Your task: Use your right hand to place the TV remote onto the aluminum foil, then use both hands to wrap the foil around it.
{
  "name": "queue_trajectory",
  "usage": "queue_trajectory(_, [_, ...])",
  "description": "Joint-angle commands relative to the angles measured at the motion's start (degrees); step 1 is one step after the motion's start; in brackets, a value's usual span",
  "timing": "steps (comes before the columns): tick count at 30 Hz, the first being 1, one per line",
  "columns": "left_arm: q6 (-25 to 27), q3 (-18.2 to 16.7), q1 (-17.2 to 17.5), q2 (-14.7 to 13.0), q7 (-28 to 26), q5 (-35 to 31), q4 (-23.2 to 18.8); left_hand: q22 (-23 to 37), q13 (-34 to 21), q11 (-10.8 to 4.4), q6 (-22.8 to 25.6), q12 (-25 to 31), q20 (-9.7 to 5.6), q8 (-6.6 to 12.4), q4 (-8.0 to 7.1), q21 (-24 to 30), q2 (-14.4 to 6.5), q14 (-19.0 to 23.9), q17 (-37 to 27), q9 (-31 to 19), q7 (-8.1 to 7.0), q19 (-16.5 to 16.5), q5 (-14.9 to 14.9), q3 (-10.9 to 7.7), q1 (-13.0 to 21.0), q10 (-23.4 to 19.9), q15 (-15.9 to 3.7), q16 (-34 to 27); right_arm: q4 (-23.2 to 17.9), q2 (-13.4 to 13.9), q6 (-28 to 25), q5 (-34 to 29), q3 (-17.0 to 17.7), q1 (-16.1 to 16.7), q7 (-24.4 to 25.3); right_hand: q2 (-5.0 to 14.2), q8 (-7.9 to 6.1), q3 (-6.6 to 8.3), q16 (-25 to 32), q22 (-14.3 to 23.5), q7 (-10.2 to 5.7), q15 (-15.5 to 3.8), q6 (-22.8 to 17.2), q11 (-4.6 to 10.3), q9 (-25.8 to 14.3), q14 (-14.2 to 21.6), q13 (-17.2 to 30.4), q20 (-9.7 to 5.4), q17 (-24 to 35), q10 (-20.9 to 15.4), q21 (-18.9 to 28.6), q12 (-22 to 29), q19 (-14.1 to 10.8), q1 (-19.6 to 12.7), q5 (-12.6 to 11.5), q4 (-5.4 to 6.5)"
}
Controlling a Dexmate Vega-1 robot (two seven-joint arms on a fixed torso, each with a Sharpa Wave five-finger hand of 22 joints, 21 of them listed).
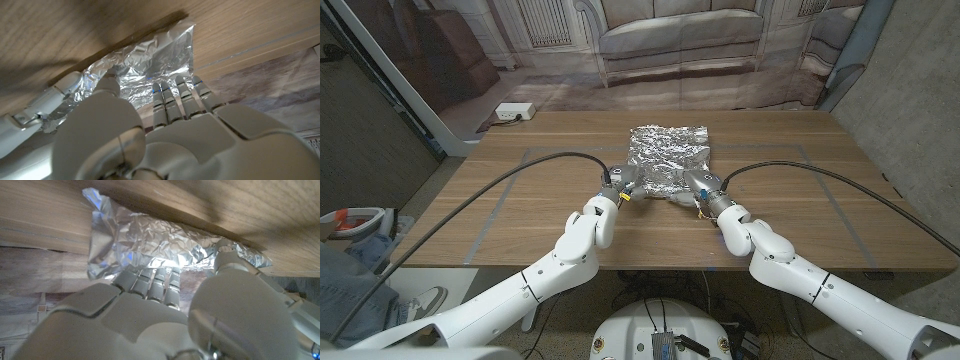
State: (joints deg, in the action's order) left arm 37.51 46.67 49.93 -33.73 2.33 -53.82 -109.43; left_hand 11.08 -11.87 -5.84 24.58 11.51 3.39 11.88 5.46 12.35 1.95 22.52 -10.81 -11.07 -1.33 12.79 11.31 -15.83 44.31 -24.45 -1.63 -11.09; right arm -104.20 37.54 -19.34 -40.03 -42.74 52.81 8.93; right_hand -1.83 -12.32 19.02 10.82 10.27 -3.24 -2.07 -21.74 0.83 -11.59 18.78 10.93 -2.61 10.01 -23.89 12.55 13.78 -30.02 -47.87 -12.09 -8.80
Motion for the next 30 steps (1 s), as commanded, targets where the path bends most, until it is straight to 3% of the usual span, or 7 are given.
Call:
queue_trajectory(1, [-2.5, 2.9, -4.1, 4.2, -1.0, 0.6, 8.2, 0.1, -0.2, -0.17, 0.9, 0.2, 0.27, 0.38, 0.43, 0.5, 0.1, 0.6, -0.1, -0.3, -0.23, 0.2, 0.4, -0.05, 0.6, -0.8, -0.25, -0.2, 0.8, 0.3, 2.0, 3.0, 1.3, 0.1, -0.1, 0.60, -0.62, 0.90, 0.5, 0.2, 0.06, -0.48, -1.3, 0.05, -0.1, 1.7, -0.1, -1.01, 0.1, -1.1, 0.8, 0.5, -2.0, -1.8, -0.6, -0.35])
queue_trajectory(6, [-2.4, 2.1, -4.5, 5.1, -0.3, 2.3, 9.1, 0.2, -0.1, -0.92, 2.7, 0.6, 0.12, 1.08, 1.85, 1.4, -2.1, 3.0, 0.0, -0.3, -0.75, 2.0, 0.8, -1.99, 4.3, -2.3, -0.97, -0.9, 2.0, 0.5, 5.2, 6.4, 2.7, 0.5, 0.2, 0.29, -0.91, 1.40, 1.0, 0.1, -0.46, -2.15, -3.6, 1.42, 0.0, 6.2, -0.2, -2.93, 0.1, -3.2, 2.3, 0.8, -7.5, -4.4, -0.7, -0.83])
queue_trajectory(12, [-2.4, 0.9, -4.8, 5.6, 0.8, 4.4, 8.7, 0.8, -0.1, -2.62, 11.8, 2.4, -3.23, 3.93, 3.89, 7.1, -4.6, 16.4, -0.2, -0.2, -0.94, 14.1, -0.5, -6.03, 13.0, -11.4, -4.28, -3.7, 3.5, 0.9, 8.9, 7.9, 3.5, 0.6, 2.3, 2.34, -2.26, 3.21, 3.1, 0.4, -1.90, -7.87, -11.6, 2.42, 0.0, 19.9, -0.3, -9.44, 0.5, -11.2, 5.3, 2.3, -18.2, -12.7, -0.4, -0.88])
queue_trajectory(15, [-2.8, -0.8, -4.6, 6.1, 1.2, 7.1, 8.2, 0.8, 0.0, -3.22, 20.6, 3.9, -5.45, 6.45, 3.37, 12.1, -7.3, 28.8, -0.2, -0.1, -1.04, 24.0, -0.9, -8.50, 16.3, -20.6, -7.78, -6.0, 3.8, 1.4, 9.7, 7.6, 3.5, 0.0, 1.9, 4.62, -3.28, 4.22, 3.4, 1.1, -3.00, -10.27, -17.2, 3.92, -0.2, 26.4, -0.4, -10.08, 0.6, -17.2, 7.2, 3.4, -22.3, -16.6, 1.1, -0.68])
queue_trajectory(19, [-2.4, -2.1, -5.2, 6.3, 3.6, 9.3, 7.1, 0.7, -0.1, -3.55, 26.6, 4.7, -6.99, 7.94, 2.30, 15.4, -9.5, 36.8, -0.1, -0.2, -0.64, 29.5, -1.3, -10.28, 16.7, -27.9, -9.04, -7.0, 4.0, 2.2, 11.0, 8.0, 3.6, -0.9, 0.9, 6.65, -3.72, 4.68, 4.2, 2.0, -3.52, -11.31, -22.9, 5.44, -0.3, 35.6, -0.3, -10.21, 1.0, -23.5, 10.6, 4.1, -26.8, -21.6, 1.8, -0.98])
queue_trajectory(23, [-1.1, -2.4, -6.9, 6.0, 7.8, 10.0, 5.6, 0.6, -0.1, -3.70, 28.7, 4.9, -7.56, 8.32, 1.64, 17.0, -9.7, 40.6, -0.3, -0.2, -0.28, 32.1, -1.5, -10.60, 15.8, -31.0, -9.10, -7.5, 3.4, 3.2, 10.9, 9.7, 3.9, -2.3, -3.6, 7.22, -3.73, 2.48, 5.4, 3.0, -3.38, -11.60, -27.1, 5.44, -0.6, 42.9, -0.1, -10.11, 1.6, -29.7, 14.5, 4.9, -30.6, -24.7, 1.9, -0.52])
queue_trajectory(30, [2.1, -3.2, -11.3, 6.6, 16.3, 12.3, 4.9, 0.3, -0.1, -3.81, 30.4, 5.0, -8.18, 8.10, 0.42, 19.5, -9.2, 46.5, -0.6, -0.2, 0.49, 36.2, -1.4, -10.57, 13.3, -35.1, -9.35, -8.5, 3.3, 4.3, 11.5, 15.8, 5.3, -5.4, -13.1, 9.25, -4.02, 0.38, 4.5, 3.3, -3.14, -10.70, -31.6, 5.27, -0.9, 47.4, -0.1, -10.01, 0.9, -35.0, 17.6, 5.4, -32.3, -21.2, 2.3, 2.57])
